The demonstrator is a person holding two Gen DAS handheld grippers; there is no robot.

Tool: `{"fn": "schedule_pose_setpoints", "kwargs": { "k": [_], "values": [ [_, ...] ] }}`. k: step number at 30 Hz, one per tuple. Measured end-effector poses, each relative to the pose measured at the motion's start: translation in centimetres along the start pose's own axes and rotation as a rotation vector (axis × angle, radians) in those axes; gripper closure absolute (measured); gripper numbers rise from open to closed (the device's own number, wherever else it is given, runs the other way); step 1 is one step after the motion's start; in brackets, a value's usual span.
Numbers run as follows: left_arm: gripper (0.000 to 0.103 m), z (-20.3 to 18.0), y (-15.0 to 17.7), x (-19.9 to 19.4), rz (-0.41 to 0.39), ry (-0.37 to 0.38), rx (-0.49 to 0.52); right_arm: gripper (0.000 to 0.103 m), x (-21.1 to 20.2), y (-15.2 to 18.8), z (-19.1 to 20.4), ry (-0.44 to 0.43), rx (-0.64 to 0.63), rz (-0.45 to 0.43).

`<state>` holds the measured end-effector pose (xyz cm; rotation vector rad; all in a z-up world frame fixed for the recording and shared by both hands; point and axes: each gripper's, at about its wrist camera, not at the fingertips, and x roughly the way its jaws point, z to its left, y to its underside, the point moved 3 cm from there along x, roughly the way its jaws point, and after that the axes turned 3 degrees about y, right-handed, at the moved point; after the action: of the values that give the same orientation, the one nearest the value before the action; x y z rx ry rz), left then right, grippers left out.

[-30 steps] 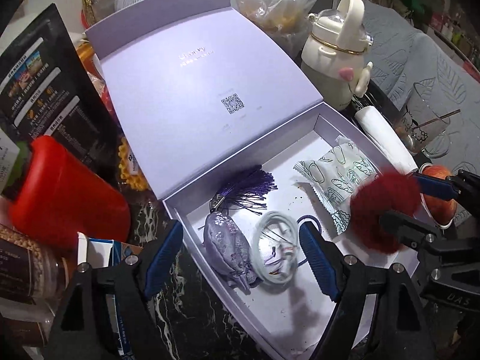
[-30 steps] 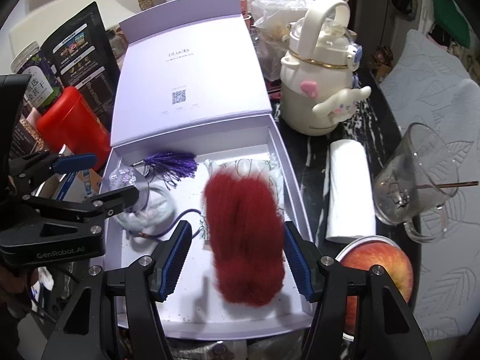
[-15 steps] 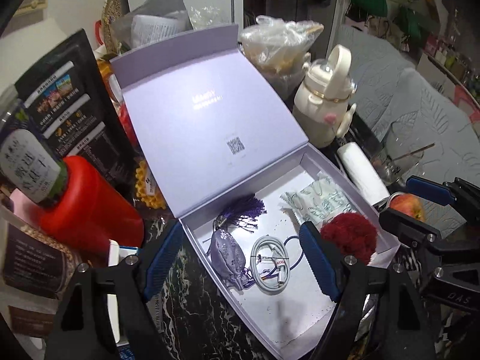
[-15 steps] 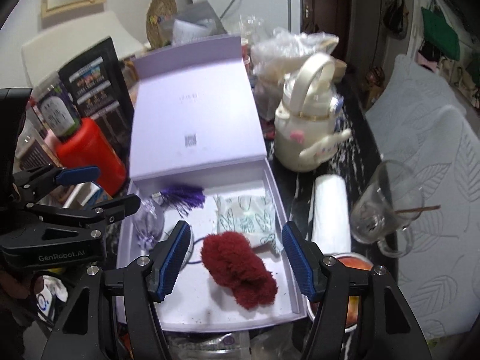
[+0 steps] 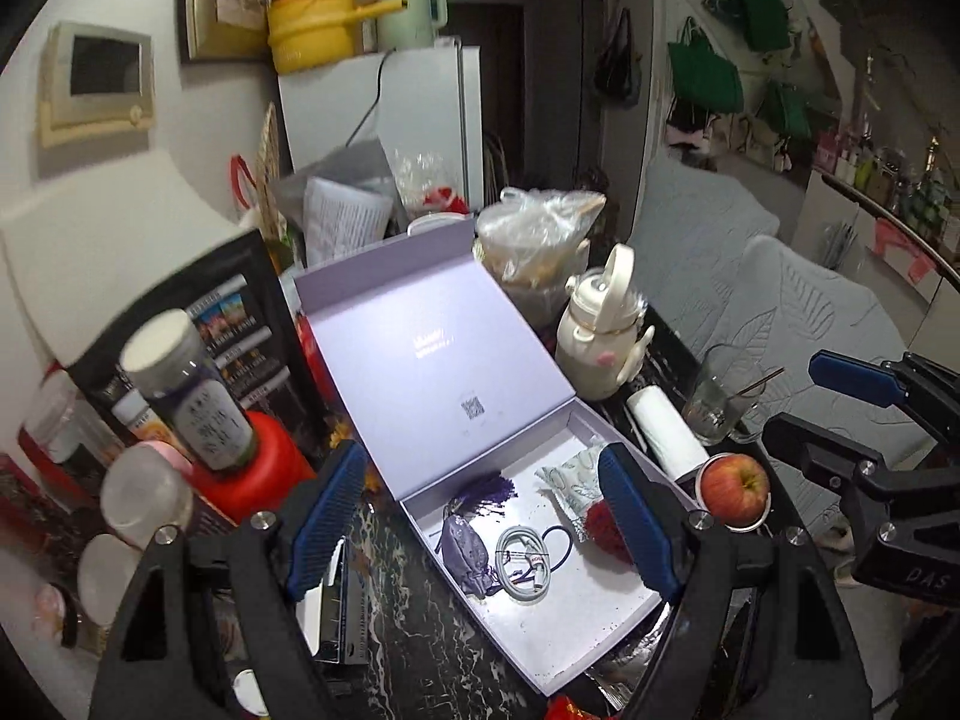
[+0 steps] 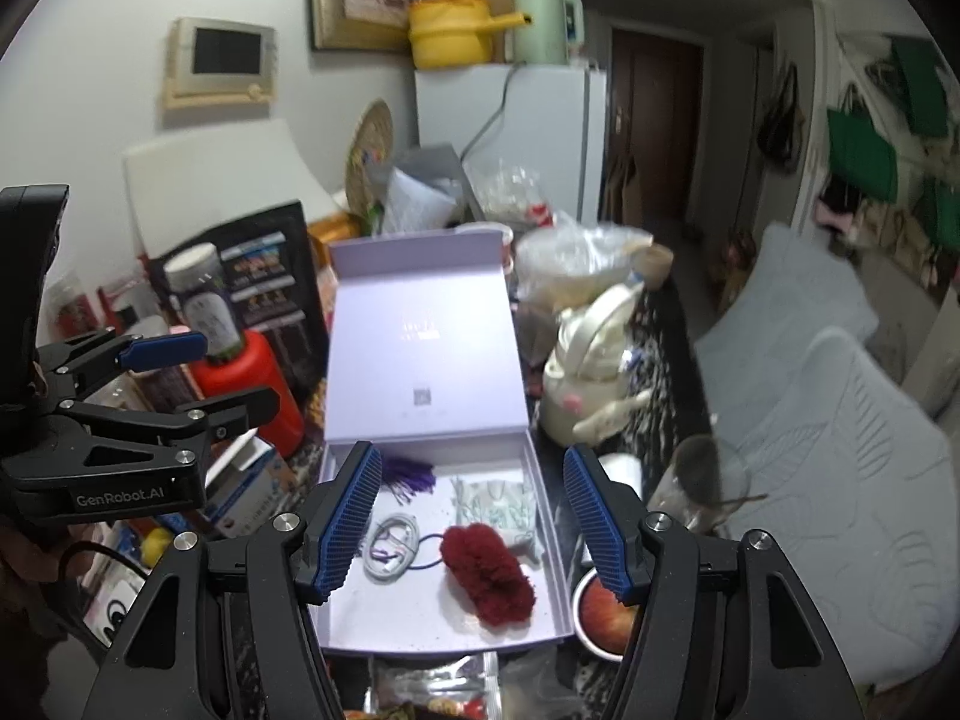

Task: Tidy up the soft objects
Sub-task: 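Withdraw both open tools from the box back over the table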

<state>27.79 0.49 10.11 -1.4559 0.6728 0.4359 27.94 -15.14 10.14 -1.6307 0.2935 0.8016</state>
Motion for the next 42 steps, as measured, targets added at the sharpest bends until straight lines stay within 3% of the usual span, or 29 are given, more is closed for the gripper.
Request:
{"fn": "schedule_pose_setpoints", "kwargs": {
  "k": [10, 14, 17, 21, 33, 42],
  "values": [
    [0.013, -1.8, 1.8, -7.6, -0.12, 0.047, 0.03, 0.033, -7.7, 1.3, 1.7, 0.001, -0.044, -0.106],
    [0.012, -2.6, 3.5, -10.1, -0.16, 0.051, 0.053, 0.032, -10.4, 2.9, 2.5, 0.017, -0.057, -0.134],
    [0.003, -3.0, 4.7, -11.5, -0.181, 0.06, 0.057, 0.031, -12.0, 4.4, 2.9, -0.001, -0.042, -0.137],
    [0.003, -3.6, 6.6, -13.1, -0.207, 0.056, 0.071, 0.031, -13.7, 6.4, 3.5, -0.006, -0.042, -0.157],
    [0.003, -5.3, 13.8, -13.7, -0.157, 0.109, 0.082, 0.03, -16.1, 14.0, 5.7, 0.001, -0.045, -0.173],
    [0.003, -6.2, 19.2, -12.9, -0.094, 0.141, 0.079, 0.028, -16.2, 20.1, 5.9, -0.021, 0.047, -0.159]
  ]
}}
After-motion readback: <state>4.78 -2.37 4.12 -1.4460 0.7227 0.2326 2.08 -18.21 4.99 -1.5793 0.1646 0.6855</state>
